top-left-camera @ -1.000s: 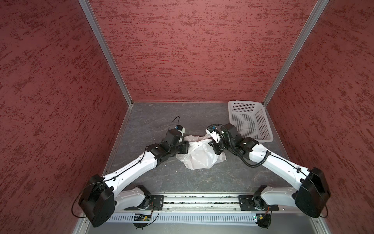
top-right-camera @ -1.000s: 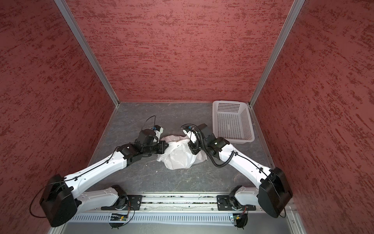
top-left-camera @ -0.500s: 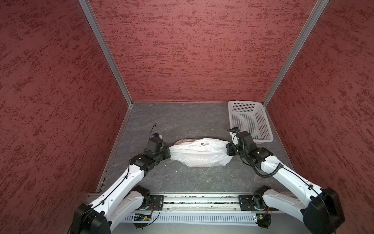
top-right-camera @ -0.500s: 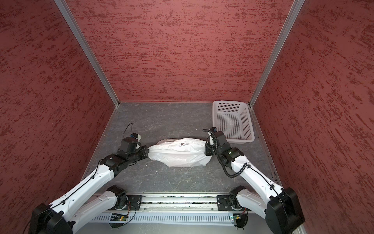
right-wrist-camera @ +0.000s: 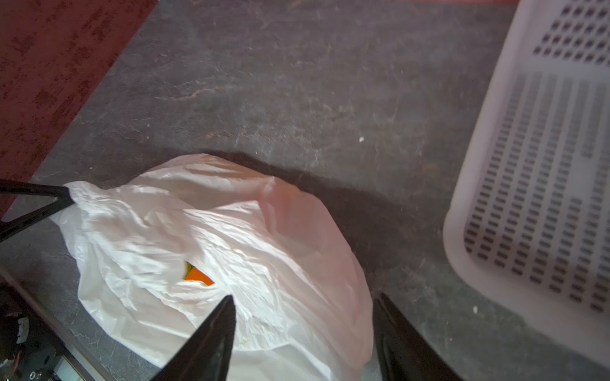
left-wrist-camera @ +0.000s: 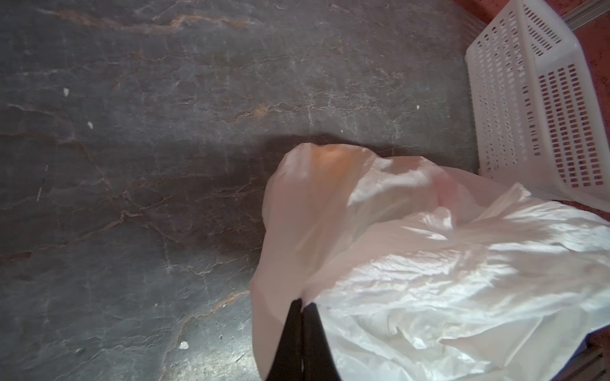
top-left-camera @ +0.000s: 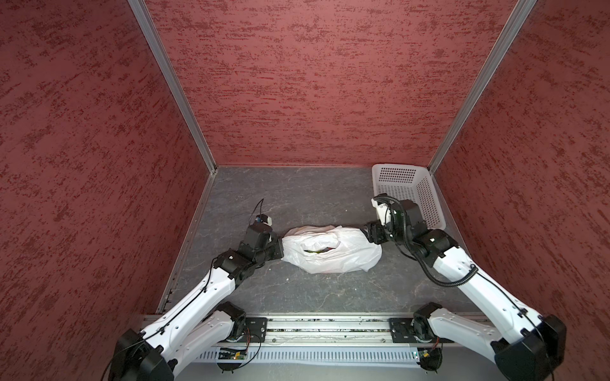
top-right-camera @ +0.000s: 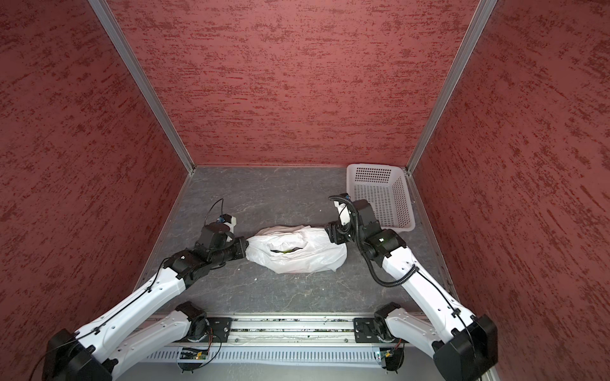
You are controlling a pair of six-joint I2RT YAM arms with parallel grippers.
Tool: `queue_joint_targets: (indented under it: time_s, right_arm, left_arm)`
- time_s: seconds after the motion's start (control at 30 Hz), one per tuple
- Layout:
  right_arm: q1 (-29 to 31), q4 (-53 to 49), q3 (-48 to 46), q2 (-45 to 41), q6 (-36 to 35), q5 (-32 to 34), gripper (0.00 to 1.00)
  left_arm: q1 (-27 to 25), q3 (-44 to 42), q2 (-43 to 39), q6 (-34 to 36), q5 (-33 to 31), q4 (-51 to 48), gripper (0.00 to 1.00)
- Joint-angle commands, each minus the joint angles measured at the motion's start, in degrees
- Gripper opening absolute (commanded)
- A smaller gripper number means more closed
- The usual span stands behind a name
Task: Untie the knot of the plastic bag and take out the fruit
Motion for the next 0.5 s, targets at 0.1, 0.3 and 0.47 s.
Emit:
queue_joint_targets:
  time_s: [0.1, 0.3, 0.47]
  right_arm:
    - [3.73, -2.7, 6.94, 10.31, -11.96, -4.35, 0.87]
    - [7.17, -3.93, 7.9, 16.26, -15.04, -1.64, 0.92]
    - [7.48, -0.73, 5.32, 15.19, -15.74, -2.6, 0.92]
  left_arm:
    - [-1.38, 1.82, -1.19, 1.36, -2.83, 0.69, 0.03]
    - [-2.04, 3.71, -1.17, 2.23, -3.84, -1.6, 0.06]
    - [-2.06, 3.59, 0.19, 2.06, -4.02, -2.89, 0.0]
